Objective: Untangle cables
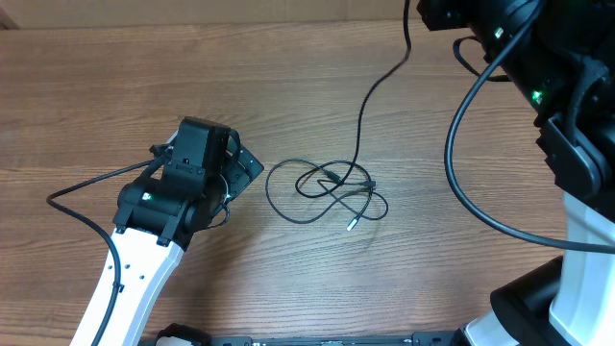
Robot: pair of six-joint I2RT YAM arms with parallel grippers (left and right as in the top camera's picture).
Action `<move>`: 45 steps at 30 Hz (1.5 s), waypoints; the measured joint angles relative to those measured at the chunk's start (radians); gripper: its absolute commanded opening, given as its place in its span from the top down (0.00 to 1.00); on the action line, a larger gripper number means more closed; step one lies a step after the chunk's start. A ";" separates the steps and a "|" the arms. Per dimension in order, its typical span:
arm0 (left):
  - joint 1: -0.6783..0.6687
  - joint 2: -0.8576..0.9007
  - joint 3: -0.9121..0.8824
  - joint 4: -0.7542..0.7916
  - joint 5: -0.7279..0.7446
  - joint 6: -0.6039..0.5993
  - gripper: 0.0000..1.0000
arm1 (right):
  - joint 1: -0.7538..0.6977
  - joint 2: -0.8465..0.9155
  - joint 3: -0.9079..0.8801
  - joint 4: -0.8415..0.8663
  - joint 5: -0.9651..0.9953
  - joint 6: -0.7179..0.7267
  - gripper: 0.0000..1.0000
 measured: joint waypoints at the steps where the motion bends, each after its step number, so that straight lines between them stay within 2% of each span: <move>1: 0.000 0.000 0.000 0.000 0.000 0.000 0.00 | 0.000 0.000 0.000 -0.006 0.000 0.000 0.96; 8: 0.000 0.000 0.000 0.023 -0.051 0.000 0.00 | 0.000 0.000 0.000 -0.055 0.000 0.000 0.96; 13: 0.000 0.000 0.000 0.100 -0.039 0.010 0.00 | 0.000 0.000 0.000 -0.086 0.000 -0.001 0.96; 15: 0.000 0.005 0.000 0.201 0.021 0.095 0.01 | 0.000 0.000 0.000 -0.086 0.000 -0.001 0.96; 18: 0.004 0.031 0.005 0.389 0.258 0.377 0.00 | 0.000 0.000 0.000 -0.084 0.000 -0.001 0.96; 20: 0.004 0.056 0.006 0.437 0.425 0.557 0.00 | 0.000 0.000 0.000 -0.084 0.000 -0.001 0.96; 24: 0.003 0.119 0.006 0.505 0.569 0.747 0.00 | 0.000 0.000 0.000 -0.090 0.000 -0.001 0.96; 29: 0.003 0.214 0.006 0.560 0.592 0.850 0.01 | 0.000 0.000 0.000 -0.100 0.000 -0.001 0.96; 37: -0.076 0.333 0.006 0.809 0.816 1.017 0.00 | 0.000 0.000 0.000 -0.109 0.000 -0.001 0.96; 42: -0.142 0.355 0.006 0.839 0.901 1.122 0.00 | 0.000 0.000 0.000 -0.114 0.000 -0.001 0.96; 43: -0.154 0.356 0.006 0.840 0.911 1.145 0.03 | 0.000 0.000 0.000 -0.114 -0.001 -0.001 0.96; 45: -0.171 0.356 0.006 0.840 0.925 1.177 0.20 | 0.000 0.000 0.000 -0.114 0.000 -0.001 0.96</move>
